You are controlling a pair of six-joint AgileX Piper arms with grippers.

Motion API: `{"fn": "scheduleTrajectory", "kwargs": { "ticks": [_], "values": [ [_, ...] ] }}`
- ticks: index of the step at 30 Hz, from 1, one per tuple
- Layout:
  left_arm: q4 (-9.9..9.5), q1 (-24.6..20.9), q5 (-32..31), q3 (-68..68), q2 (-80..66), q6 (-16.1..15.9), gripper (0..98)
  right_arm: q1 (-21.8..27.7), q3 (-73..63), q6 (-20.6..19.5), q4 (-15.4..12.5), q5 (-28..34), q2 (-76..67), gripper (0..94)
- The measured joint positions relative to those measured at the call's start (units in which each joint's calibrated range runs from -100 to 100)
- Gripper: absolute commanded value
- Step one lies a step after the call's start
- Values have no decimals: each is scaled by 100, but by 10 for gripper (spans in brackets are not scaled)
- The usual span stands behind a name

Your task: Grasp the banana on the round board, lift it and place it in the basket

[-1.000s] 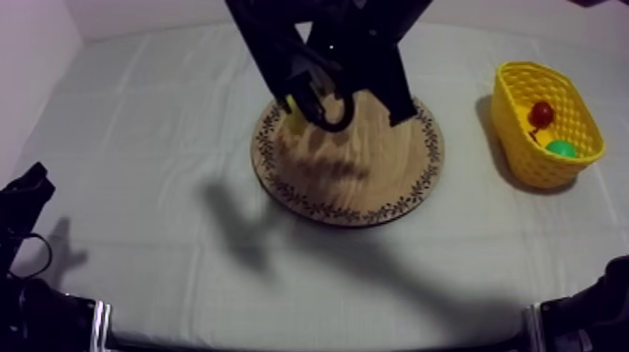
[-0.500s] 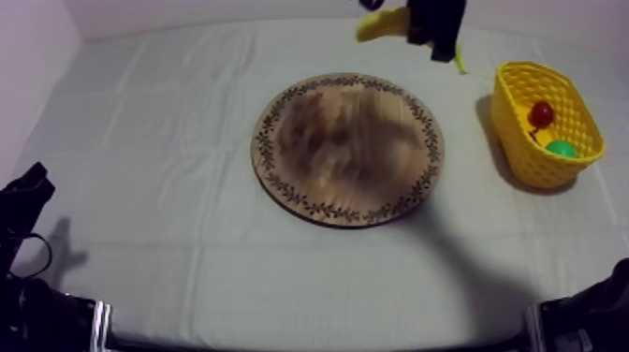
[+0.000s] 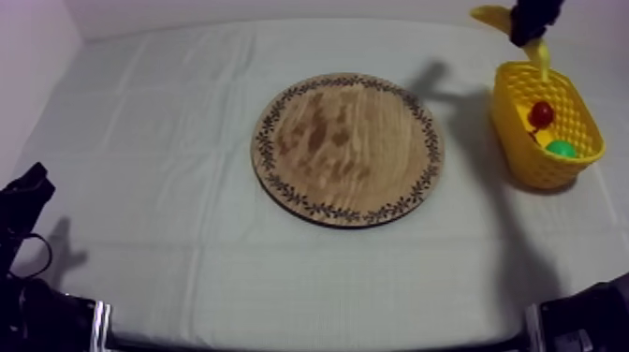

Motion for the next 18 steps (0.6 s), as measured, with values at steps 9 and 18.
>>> {"fn": "scheduleTrajectory", "kwargs": {
  "ticks": [9, 18],
  "values": [
    [0, 0, 0, 0, 0, 0, 1, 764, 375, -103, 92, 4, -37, 174],
    [0, 0, 0, 0, 0, 0, 1, 1025, 959, -56, 158, 21, -436, 172]
  ]
}}
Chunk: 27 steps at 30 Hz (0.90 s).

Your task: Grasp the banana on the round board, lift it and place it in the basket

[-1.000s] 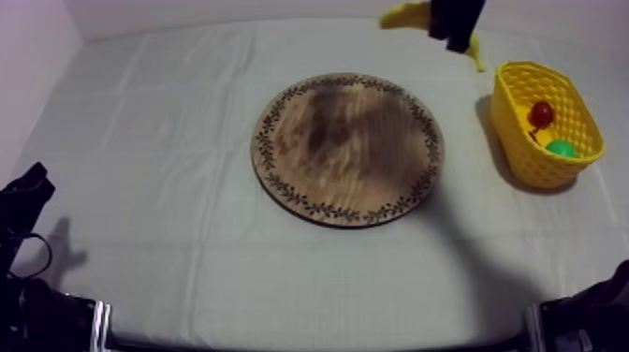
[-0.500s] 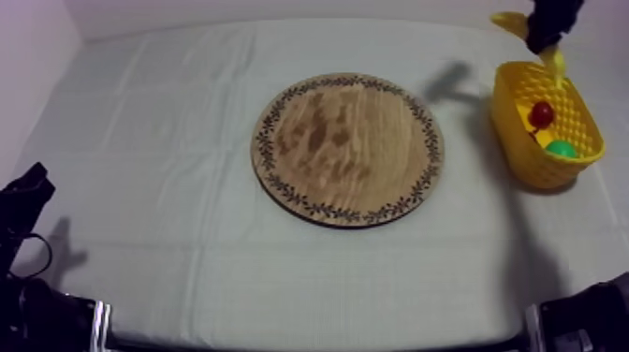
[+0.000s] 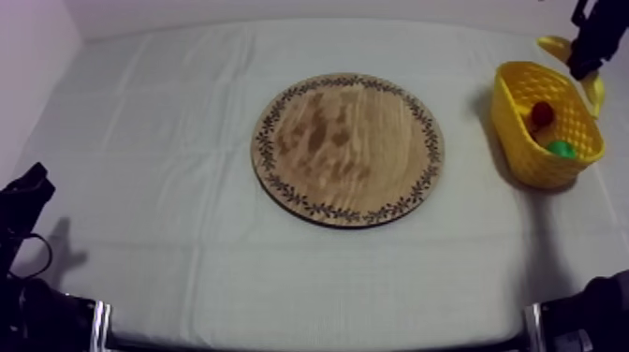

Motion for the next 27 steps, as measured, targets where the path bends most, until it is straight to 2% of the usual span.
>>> {"fn": "scheduleTrajectory", "kwargs": {
  "ticks": [5, 14, 18, 21, 27],
  "values": [
    [0, 0, 0, 0, 0, 0, 1, 19, 391, -59, 25, -36, -36, 173],
    [0, 0, 0, 0, 0, 0, 1, -84, 882, -337, -83, -589, 531, 199],
    [0, 0, 0, 0, 0, 0, 1, -95, 860, -407, -115, -717, 823, 238],
    [0, 0, 0, 0, 0, 0, 1, -89, 839, -472, -90, -762, 1016, 319],
    [0, 0, 0, 0, 0, 0, 1, -52, 766, -551, -20, -831, 1193, 591]
  ]
}}
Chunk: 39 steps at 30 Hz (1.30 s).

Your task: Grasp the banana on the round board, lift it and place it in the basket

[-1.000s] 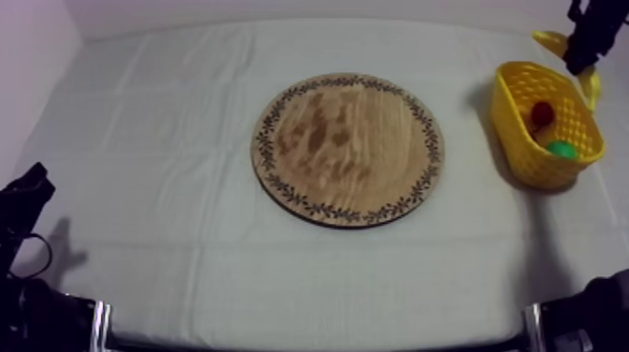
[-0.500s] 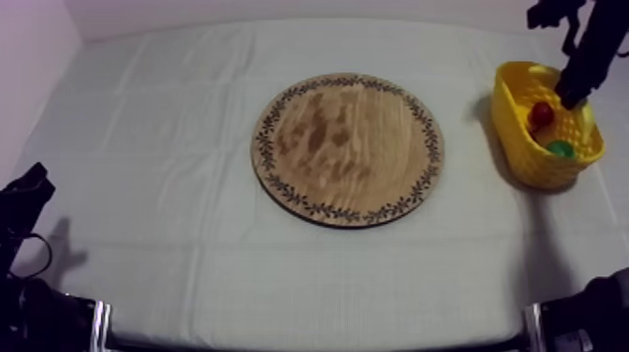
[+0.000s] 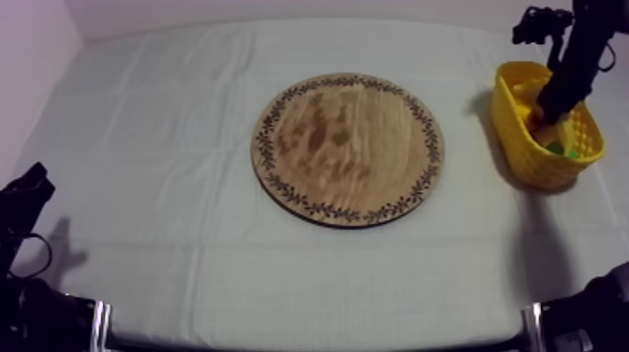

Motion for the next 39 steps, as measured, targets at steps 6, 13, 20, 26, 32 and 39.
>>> {"fn": "scheduleTrajectory", "kwargs": {
  "ticks": [6, 13, 20, 26, 32, 39],
  "values": [
    [0, 0, 0, 0, 0, 0, 1, -24, 106, -8, 33, -88, -67, 773],
    [0, 0, 0, 0, 0, 0, 1, -50, 210, 50, -11, -110, -417, 858],
    [0, 0, 0, 0, 0, 0, 1, -5, 183, 184, -212, 49, -940, 831],
    [0, 0, 0, 0, 0, 0, 1, 15, 455, 336, -359, -18, -1633, 751],
    [0, 0, 0, 0, 0, 0, 1, -11, 1039, 342, -445, -597, -2481, 658],
    [0, 0, 0, 0, 0, 0, 1, -93, 1844, 377, -718, -1179, -3610, 519]
  ]
}}
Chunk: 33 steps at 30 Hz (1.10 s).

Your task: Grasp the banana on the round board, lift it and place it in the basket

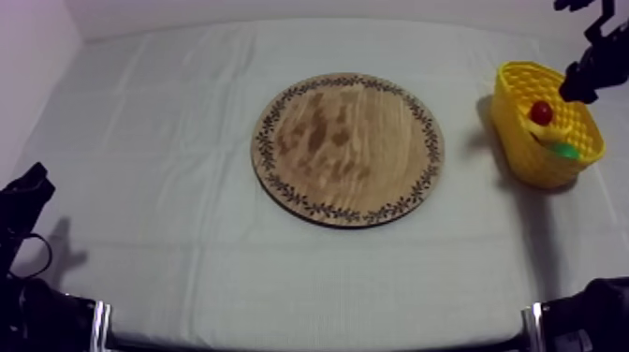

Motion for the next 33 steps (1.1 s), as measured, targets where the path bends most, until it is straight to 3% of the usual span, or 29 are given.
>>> {"fn": "scheduleTrajectory", "kwargs": {
  "ticks": [10, 17, 22, 33],
  "values": [
    [0, 0, 0, 0, 0, -3, 1, -100, 1028, 256, -615, -493, -1764, 227],
    [0, 0, 0, 0, 0, 1, 1, -362, 2274, 513, -876, -1240, -3138, 59],
    [0, 0, 0, 0, 0, 1, 1, -301, 3190, 901, -1322, -1727, -4067, 15],
    [0, 0, 0, 0, 0, 1, 1, -113, 4786, 1777, -2560, -2062, -5774, 5]
  ]
}}
